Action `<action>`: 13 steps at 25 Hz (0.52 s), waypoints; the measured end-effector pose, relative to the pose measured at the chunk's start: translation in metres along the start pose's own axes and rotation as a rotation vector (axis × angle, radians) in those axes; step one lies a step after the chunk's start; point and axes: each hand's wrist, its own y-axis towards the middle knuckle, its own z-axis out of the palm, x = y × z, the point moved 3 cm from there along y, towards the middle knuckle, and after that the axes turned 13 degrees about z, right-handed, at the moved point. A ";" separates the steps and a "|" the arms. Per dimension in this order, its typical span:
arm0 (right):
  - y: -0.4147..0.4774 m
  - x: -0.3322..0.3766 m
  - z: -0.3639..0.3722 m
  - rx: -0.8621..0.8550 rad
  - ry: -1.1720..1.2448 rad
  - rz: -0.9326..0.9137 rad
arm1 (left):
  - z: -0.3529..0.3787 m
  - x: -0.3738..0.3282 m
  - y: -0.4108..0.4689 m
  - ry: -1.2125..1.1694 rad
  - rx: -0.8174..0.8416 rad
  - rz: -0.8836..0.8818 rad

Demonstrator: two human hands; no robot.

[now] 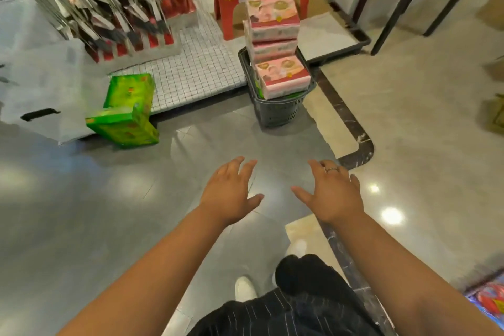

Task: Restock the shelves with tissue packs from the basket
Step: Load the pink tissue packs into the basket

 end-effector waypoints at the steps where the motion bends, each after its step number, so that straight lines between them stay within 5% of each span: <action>1: 0.030 0.003 -0.008 0.005 0.005 0.004 | -0.008 0.010 0.030 -0.003 -0.009 0.001; 13: 0.380 0.021 -0.105 -0.032 -0.025 -0.115 | -0.069 0.085 0.345 -0.191 -0.150 -0.136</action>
